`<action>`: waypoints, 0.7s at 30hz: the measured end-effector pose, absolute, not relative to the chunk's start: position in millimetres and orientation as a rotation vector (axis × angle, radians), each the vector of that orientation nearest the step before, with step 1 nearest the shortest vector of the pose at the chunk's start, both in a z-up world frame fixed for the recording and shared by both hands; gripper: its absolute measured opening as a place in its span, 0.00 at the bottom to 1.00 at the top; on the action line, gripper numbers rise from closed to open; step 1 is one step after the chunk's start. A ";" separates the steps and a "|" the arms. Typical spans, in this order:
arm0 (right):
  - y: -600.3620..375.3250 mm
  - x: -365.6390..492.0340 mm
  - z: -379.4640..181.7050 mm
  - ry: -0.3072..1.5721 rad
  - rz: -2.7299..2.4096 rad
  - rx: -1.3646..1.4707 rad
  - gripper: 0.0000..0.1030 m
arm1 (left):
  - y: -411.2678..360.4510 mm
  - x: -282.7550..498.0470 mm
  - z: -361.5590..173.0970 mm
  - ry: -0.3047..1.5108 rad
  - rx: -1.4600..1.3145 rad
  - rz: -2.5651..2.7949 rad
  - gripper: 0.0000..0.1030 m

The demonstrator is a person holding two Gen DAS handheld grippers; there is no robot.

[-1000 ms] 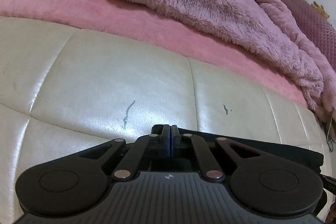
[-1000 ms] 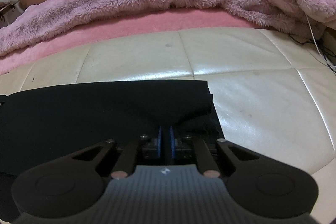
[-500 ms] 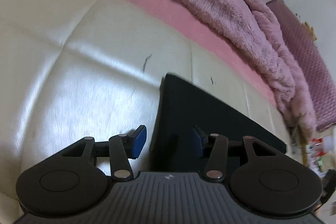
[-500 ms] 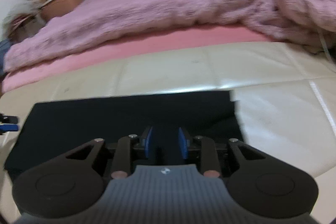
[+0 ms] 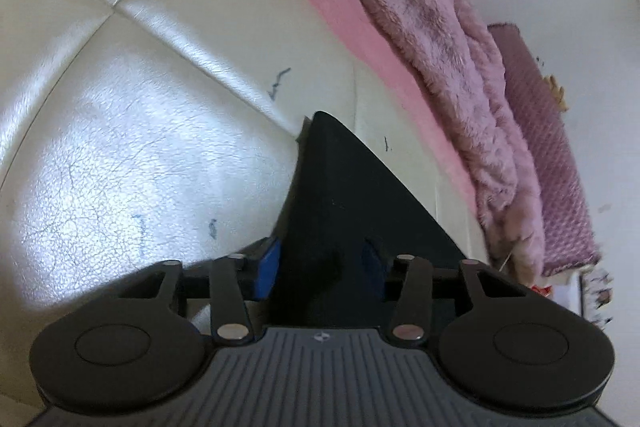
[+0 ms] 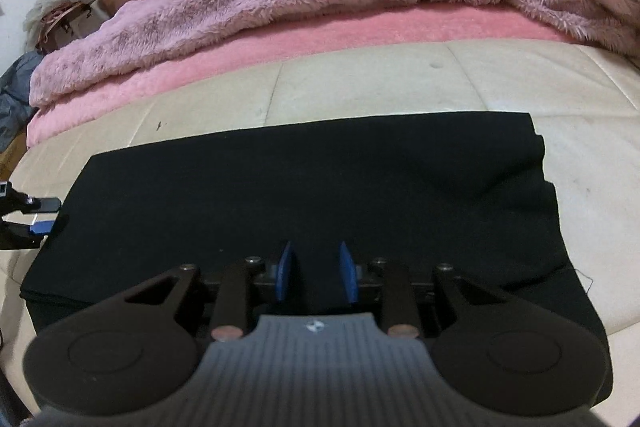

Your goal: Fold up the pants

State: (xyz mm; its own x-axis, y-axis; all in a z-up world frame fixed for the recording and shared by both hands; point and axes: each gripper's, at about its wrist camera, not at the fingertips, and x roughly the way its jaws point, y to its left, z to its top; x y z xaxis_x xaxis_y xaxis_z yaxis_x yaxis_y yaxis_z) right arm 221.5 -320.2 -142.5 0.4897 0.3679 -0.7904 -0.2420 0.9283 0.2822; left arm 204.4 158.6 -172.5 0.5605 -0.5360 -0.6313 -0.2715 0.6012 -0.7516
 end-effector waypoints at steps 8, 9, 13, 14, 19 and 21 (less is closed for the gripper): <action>-321.1 222.4 -144.2 0.999 0.376 0.140 0.28 | 152.4 203.6 -175.5 0.989 -0.963 -0.145 0.15; -321.2 222.7 -144.0 1.002 0.375 0.141 0.28 | 148.2 203.4 -170.8 0.986 -0.945 -0.129 0.12; -316.9 225.1 -141.8 1.017 0.372 0.116 0.29 | 142.4 199.1 -150.7 0.972 -0.860 -0.067 0.08; -315.0 226.0 -140.7 1.022 0.372 0.108 0.30 | 144.5 197.7 -144.9 0.967 -0.849 -0.058 0.08; -290.4 222.6 -137.1 1.045 0.432 0.086 0.30 | 170.2 184.3 -122.7 0.967 -0.775 0.024 0.07; -269.0 217.0 -135.9 1.046 0.476 0.067 0.30 | 187.9 175.1 -111.5 0.976 -0.738 0.072 0.07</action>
State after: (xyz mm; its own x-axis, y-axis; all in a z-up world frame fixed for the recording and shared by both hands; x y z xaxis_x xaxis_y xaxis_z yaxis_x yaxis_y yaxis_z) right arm 217.0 -269.0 -135.9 0.4095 0.4090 -0.8155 -0.3460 0.8967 0.2759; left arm 175.1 187.9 -111.5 0.5784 -0.2621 -0.7725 -0.3724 0.7577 -0.5359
